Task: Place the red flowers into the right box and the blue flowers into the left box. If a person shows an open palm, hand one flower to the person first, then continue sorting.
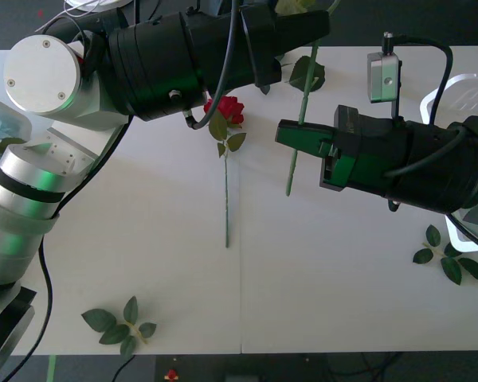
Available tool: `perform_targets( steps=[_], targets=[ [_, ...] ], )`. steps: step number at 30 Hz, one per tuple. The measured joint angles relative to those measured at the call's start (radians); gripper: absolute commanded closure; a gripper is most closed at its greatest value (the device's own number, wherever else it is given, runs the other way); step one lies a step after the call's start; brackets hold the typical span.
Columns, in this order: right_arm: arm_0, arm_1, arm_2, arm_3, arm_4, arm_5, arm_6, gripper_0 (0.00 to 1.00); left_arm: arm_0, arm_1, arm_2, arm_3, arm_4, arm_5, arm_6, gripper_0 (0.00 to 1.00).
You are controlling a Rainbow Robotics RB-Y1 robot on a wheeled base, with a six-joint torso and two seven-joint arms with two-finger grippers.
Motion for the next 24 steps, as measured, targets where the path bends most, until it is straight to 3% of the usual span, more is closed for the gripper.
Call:
perform_targets(
  steps=[2,24],
  targets=[
    [0.000,0.000,0.000,0.000,-0.004,0.000,0.000,1.00,0.000,0.000,0.000,0.000,0.000,0.000,0.000,0.00],
    [0.000,0.001,-0.003,0.000,-0.017,-0.016,0.001,1.00,0.000,0.000,0.000,0.000,0.000,0.000,0.000,0.00]
  ],
)
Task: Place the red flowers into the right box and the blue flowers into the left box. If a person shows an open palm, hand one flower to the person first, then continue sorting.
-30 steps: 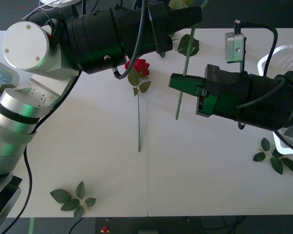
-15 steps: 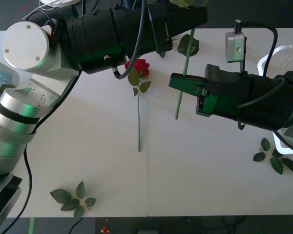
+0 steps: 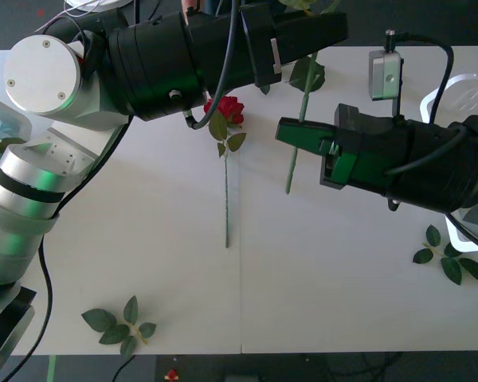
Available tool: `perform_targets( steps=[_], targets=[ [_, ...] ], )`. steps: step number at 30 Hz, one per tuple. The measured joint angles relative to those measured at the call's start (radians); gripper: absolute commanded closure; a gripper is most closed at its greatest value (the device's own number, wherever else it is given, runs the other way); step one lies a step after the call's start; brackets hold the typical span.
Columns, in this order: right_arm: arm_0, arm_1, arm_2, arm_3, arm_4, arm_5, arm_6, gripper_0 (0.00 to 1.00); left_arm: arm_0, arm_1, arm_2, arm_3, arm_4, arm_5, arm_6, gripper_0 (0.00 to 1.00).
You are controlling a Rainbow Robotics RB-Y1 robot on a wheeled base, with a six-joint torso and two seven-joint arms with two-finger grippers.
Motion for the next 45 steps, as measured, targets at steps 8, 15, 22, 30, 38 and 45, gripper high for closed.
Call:
perform_targets(
  steps=[8,15,22,30,38,45],
  targets=[
    [0.014,0.001,-0.111,0.000,0.062,-0.120,0.003,1.00,0.000,0.000,0.000,0.000,0.000,0.000,0.000,0.00],
    [0.031,0.006,-0.212,0.063,0.079,-0.157,0.005,1.00,0.000,0.000,0.000,0.000,0.000,0.000,0.000,0.00],
    [-0.055,0.074,-0.230,0.217,0.254,-0.155,0.009,1.00,0.000,0.001,0.000,0.000,0.000,0.000,0.000,0.00],
    [-0.239,0.195,-0.224,0.399,0.455,-0.143,0.009,1.00,0.000,0.001,0.000,0.000,0.000,-0.001,0.000,0.00],
    [-0.360,0.294,-0.175,0.514,0.581,-0.170,0.009,1.00,0.000,0.001,0.000,0.000,0.000,-0.001,0.000,0.00],
    [-0.423,0.351,-0.057,0.571,0.588,-0.320,0.009,1.00,0.000,0.001,0.000,0.000,0.000,-0.001,0.000,0.00]
  ],
)
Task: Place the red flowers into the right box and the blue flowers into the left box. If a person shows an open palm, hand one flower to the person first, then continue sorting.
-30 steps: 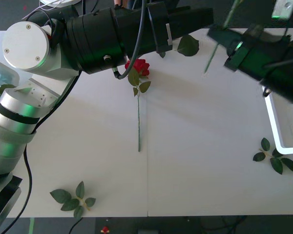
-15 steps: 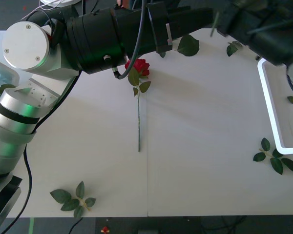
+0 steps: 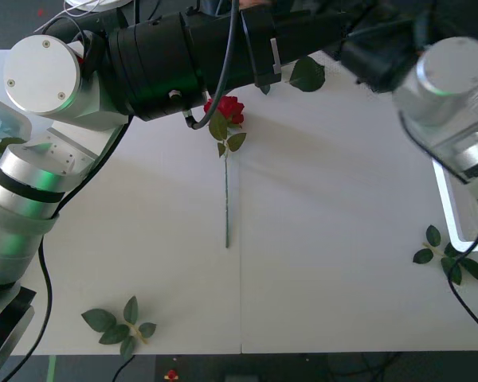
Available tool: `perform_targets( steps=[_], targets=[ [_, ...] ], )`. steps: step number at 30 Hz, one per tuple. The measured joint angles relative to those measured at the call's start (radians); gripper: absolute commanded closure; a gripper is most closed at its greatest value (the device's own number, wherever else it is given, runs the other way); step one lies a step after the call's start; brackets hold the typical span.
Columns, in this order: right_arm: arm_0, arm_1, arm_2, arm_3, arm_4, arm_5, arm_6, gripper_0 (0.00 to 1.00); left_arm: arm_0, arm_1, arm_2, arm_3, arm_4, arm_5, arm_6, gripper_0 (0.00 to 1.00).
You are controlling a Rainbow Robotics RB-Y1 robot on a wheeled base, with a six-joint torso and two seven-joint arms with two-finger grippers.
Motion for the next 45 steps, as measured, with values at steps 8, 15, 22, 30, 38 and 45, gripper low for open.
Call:
perform_targets(
  steps=[8,15,22,30,38,45],
  targets=[
    [-0.023,0.033,0.077,0.012,0.012,-0.075,0.002,1.00,0.000,0.000,0.000,0.000,0.000,0.000,0.000,0.00],
    [-0.023,0.037,0.077,0.013,0.016,-0.075,0.009,1.00,0.000,0.000,0.000,0.000,0.000,0.000,0.000,0.00],
    [-0.023,0.037,0.077,0.013,0.017,-0.078,0.010,0.00,0.000,0.000,0.000,0.000,0.000,0.000,0.000,0.00],
    [-0.023,0.038,0.077,0.013,0.016,-0.080,0.010,0.00,0.000,0.000,0.000,0.000,0.000,0.000,0.000,0.00],
    [-0.023,0.038,0.077,0.013,0.016,-0.081,0.010,0.00,0.000,0.000,0.000,0.000,0.000,0.000,0.000,0.00],
    [-0.023,0.038,0.077,0.013,0.016,-0.081,0.010,0.00,0.000,0.000,0.000,0.000,0.000,0.000,0.000,0.00]
  ],
)
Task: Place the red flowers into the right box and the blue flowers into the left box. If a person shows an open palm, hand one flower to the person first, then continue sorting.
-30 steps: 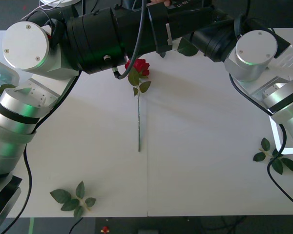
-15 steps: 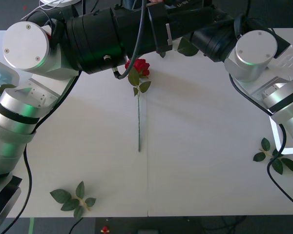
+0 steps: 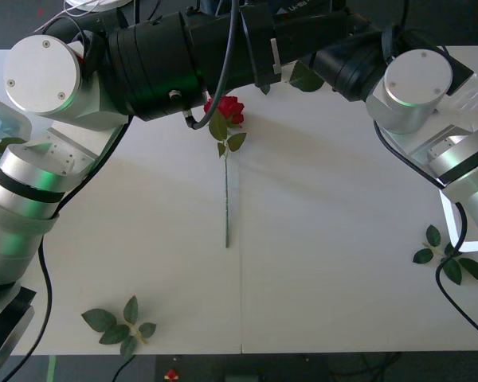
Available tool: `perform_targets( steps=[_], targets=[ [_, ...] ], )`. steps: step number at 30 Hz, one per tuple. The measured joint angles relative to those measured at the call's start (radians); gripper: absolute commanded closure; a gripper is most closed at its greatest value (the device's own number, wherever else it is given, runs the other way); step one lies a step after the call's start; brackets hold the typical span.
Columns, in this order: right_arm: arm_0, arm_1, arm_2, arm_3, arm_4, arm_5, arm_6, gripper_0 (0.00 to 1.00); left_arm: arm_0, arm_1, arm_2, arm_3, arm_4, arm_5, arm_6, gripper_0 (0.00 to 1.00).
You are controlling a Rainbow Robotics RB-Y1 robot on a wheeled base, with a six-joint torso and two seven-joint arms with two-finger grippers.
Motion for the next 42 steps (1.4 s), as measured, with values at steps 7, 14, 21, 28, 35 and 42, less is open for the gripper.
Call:
perform_targets(
  steps=[7,14,21,28,35,42],
  targets=[
    [0.000,0.000,0.000,0.000,-0.016,0.010,0.000,0.00,0.000,0.000,0.000,0.000,0.000,0.000,0.000,0.00],
    [0.005,-0.027,-0.023,0.004,-0.064,0.152,0.000,0.00,0.009,0.018,-0.008,0.001,0.076,0.000,0.000,0.00],
    [0.086,-0.108,-0.120,-0.058,-0.071,0.282,0.000,0.00,0.006,0.159,-0.008,-0.005,0.108,-0.022,0.000,0.00],
    [0.241,-0.247,-0.208,-0.200,-0.124,0.407,-0.001,0.00,-0.041,0.462,-0.011,-0.013,0.108,0.022,0.095,0.00],
    [0.413,-0.359,-0.349,-0.326,-0.185,0.596,-0.025,0.00,-0.148,0.613,-0.033,-0.015,0.051,0.202,0.629,0.00],
    [0.553,-0.416,-0.522,-0.446,-0.187,0.777,-0.181,0.00,-0.325,0.609,-0.205,-0.018,-0.179,0.236,0.966,0.00]
  ],
)
